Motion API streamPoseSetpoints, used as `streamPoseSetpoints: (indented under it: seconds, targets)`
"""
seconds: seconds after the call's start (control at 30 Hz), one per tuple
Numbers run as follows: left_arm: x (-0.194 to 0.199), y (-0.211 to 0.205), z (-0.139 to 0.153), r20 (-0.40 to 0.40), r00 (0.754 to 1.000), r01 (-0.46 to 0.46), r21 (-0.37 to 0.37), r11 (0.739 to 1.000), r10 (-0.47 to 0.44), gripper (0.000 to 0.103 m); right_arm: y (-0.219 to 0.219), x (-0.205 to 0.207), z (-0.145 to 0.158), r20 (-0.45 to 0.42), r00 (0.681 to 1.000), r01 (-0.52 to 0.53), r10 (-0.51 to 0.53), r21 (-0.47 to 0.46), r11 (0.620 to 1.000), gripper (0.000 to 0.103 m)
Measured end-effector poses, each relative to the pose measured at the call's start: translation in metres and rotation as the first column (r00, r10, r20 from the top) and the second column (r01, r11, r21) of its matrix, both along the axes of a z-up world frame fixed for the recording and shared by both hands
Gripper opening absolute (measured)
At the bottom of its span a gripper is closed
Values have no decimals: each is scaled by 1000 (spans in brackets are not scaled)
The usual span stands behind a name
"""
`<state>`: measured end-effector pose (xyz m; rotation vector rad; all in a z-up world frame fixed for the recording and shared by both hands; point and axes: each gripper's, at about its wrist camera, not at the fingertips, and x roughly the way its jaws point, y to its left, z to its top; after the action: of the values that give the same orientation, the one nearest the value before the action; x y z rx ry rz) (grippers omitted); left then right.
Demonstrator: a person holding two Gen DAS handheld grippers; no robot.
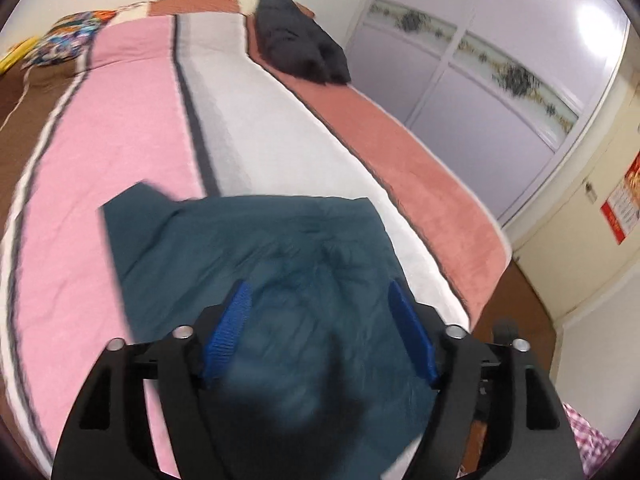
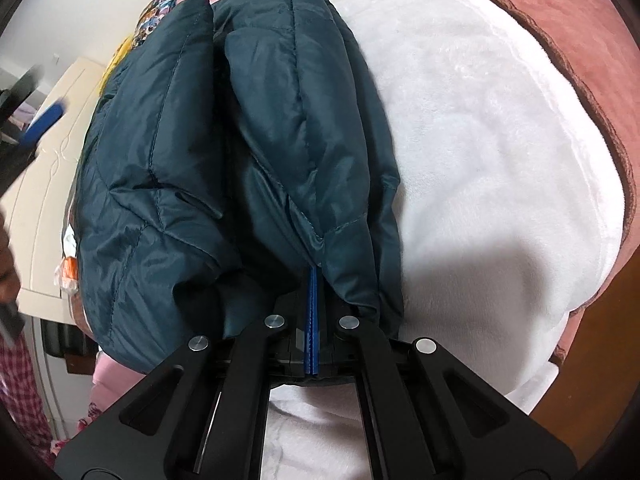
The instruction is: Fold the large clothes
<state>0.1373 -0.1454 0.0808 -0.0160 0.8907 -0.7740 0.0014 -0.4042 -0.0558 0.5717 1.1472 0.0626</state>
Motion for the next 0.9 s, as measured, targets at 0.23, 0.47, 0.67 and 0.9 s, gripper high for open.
streamPoseSetpoints:
  seconds: [0.23, 0.47, 0.67, 0.9]
  targets:
    - [-38, 89, -56, -178, 972, -160, -22, 987, 153, 79, -1, 3, 1, 0, 1000, -8, 8, 14, 1000, 0]
    - [-45, 97, -132, -411, 900, -199, -89, 976, 146, 80, -2, 6, -4, -6, 1000, -9, 10, 8, 1000, 0]
    - [-35, 95, -156, -542, 829, -280, -193, 941, 136, 87, -4, 5, -5, -7, 1000, 8, -8, 30, 1000, 0]
    - [-34, 74, -146, -433, 888, -230, -130, 964, 153, 88, -11, 5, 1, -10, 1000, 6, -6, 46, 999, 1]
